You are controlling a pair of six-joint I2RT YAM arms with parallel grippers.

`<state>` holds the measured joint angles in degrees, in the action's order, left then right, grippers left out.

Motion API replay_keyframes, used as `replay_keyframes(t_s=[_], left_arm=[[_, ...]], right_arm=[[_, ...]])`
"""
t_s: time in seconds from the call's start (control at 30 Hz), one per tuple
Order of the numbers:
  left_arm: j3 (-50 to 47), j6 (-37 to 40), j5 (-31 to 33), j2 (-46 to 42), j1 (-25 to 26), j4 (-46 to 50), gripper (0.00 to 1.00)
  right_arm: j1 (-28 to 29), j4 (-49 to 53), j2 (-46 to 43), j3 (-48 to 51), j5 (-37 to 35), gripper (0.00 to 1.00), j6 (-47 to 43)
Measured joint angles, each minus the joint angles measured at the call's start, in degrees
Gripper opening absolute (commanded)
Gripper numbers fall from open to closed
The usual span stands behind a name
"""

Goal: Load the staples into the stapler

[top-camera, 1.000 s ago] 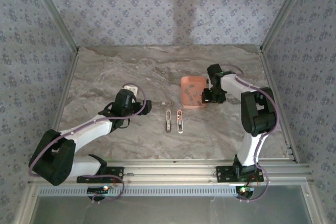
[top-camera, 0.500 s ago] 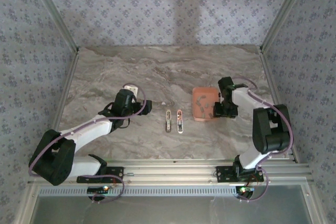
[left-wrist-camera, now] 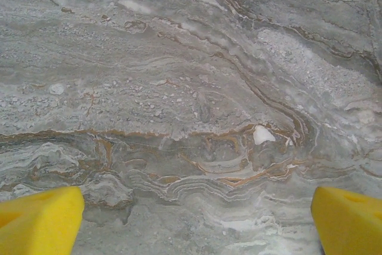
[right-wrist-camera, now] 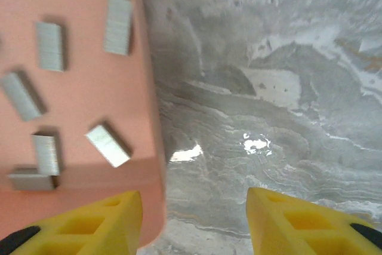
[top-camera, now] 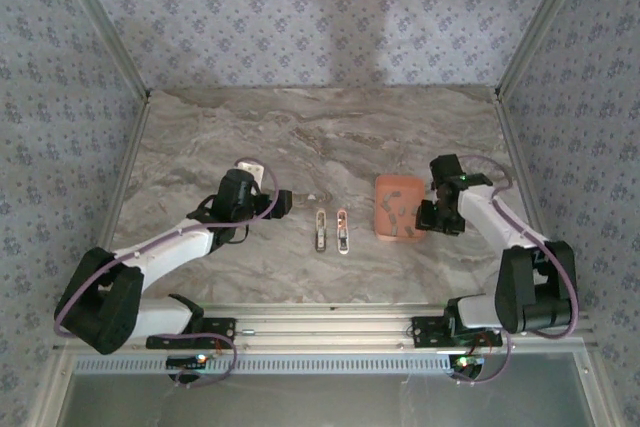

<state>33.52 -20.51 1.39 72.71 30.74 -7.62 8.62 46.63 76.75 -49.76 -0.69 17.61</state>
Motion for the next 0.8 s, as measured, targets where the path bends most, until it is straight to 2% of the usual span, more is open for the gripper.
replay_keyframes(t_s=[0.23,0.57,0.8], left_arm=[[-1.38,-1.92,-0.57,-1.55,0.0,-1.29,0.97],[-2.97,-2.99,-0.04,-2.23,0.0,-1.66,0.97],[-2.97,-3.15,0.17,-2.19,0.0,-1.7,0.97]], right_arm=[[3.61,0.26,0.68,-7.76,0.74,0.42,1.27],[6.49,-2.75,15.23,-13.4,3.17,0.37,1.46],[6.54,-3.54,21.68,-14.99,4.42,0.32,1.46]])
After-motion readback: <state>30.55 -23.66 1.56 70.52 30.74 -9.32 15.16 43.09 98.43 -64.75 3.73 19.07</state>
